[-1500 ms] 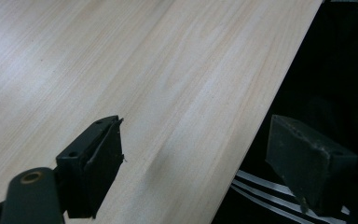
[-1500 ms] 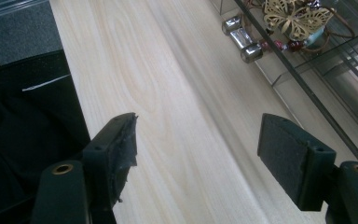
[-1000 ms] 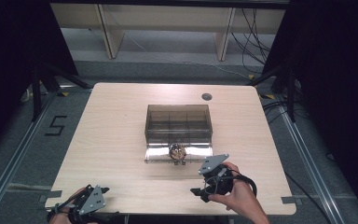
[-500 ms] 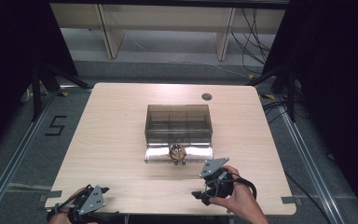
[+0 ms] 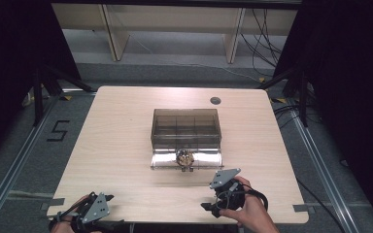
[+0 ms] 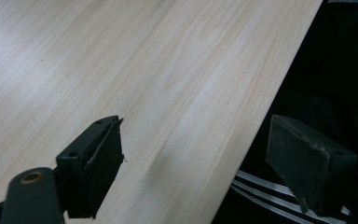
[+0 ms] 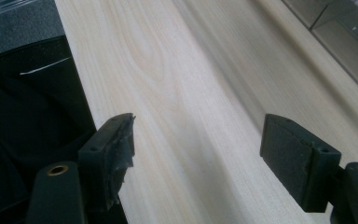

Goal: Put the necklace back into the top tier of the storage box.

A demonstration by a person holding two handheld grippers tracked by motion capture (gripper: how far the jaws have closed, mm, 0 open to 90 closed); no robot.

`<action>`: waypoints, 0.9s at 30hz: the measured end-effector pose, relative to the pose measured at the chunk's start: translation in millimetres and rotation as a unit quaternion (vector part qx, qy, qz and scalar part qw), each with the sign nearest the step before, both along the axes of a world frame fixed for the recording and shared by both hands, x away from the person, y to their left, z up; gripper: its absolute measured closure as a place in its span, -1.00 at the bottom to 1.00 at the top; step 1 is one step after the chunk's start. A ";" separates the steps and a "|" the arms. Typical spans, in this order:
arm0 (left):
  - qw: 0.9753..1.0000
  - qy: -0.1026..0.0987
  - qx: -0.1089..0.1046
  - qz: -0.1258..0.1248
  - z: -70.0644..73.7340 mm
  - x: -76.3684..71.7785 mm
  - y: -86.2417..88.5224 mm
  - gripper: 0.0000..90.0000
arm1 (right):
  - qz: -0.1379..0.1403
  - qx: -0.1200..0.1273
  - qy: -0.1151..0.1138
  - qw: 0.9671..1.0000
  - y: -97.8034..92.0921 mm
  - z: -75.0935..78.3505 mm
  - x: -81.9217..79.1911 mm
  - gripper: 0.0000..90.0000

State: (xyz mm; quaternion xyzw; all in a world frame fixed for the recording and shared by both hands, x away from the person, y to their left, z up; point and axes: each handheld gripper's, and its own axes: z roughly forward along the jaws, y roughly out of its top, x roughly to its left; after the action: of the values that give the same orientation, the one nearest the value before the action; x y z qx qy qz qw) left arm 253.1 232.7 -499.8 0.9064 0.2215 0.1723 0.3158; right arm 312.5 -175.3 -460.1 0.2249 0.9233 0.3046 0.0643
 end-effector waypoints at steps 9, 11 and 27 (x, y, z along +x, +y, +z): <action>1.000 0.000 0.000 0.000 0.2 -0.1 0.0 -0.60 | 0.000 -0.001 0.007 1.000 -5.0 -5.8 -6.6 -0.42; 1.000 0.000 0.000 0.000 0.1 0.0 0.0 -0.60 | -0.002 0.006 0.003 1.000 -6.0 -8.0 -7.7 -0.44; 1.000 0.000 -0.001 0.000 0.3 -0.1 0.1 -0.60 | -0.032 0.015 0.008 0.999 -15.5 -17.5 -16.6 -0.52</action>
State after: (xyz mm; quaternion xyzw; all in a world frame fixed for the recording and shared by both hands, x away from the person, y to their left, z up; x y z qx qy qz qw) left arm 252.9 232.8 -499.6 0.9060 0.2218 0.1727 0.3165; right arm 295.9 -190.8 -477.5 0.2578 0.9113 0.3147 0.0631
